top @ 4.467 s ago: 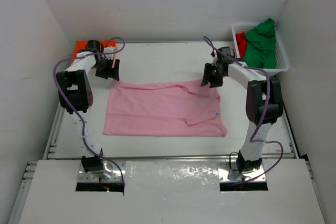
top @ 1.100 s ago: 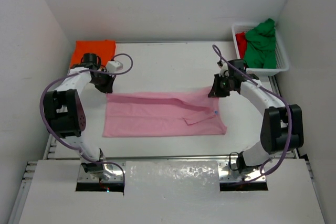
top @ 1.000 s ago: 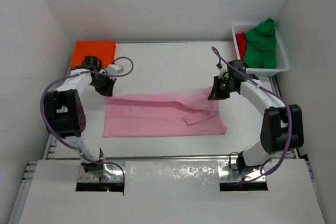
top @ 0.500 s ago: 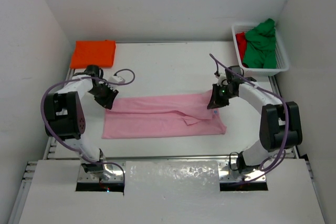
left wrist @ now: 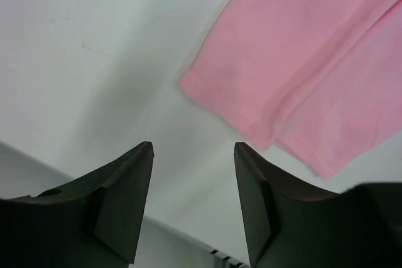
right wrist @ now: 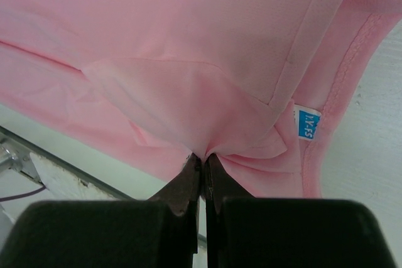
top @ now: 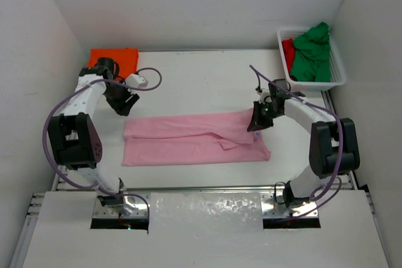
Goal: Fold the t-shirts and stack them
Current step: Fold the other side of the tshirt into a rectangle
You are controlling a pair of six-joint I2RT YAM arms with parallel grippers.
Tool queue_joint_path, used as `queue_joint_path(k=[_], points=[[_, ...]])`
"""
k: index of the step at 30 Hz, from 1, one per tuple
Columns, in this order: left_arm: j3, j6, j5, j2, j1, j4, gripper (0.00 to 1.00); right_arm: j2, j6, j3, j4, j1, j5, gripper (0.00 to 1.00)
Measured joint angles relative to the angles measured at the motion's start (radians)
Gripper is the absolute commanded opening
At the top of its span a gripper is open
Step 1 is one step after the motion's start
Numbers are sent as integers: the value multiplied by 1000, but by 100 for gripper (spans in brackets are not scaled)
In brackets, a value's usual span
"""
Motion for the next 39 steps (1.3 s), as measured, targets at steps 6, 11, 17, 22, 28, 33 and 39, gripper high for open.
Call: queue_joint_path(k=[6, 11, 17, 22, 28, 33, 39], points=[[57, 2, -27, -22, -111, -30, 50, 72, 3, 28, 1, -5, 0, 0], [59, -111, 17, -24, -450, 148, 48, 179, 46, 90, 11, -39, -16, 0], [72, -188, 55, 45, -732, 351, 47, 356, 139, 259, 63, -102, -31, 0], [115, -198, 53, 191, -822, 423, 47, 419, 196, 287, 97, -103, -31, 6], [117, -182, 52, 318, -890, 528, 47, 424, 226, 287, 125, -102, -46, 7], [117, -101, 51, 372, -913, 562, 47, 424, 230, 286, 137, -102, -49, 6], [117, -64, 19, 389, -919, 603, 44, 424, 230, 284, 145, -102, -50, 6]])
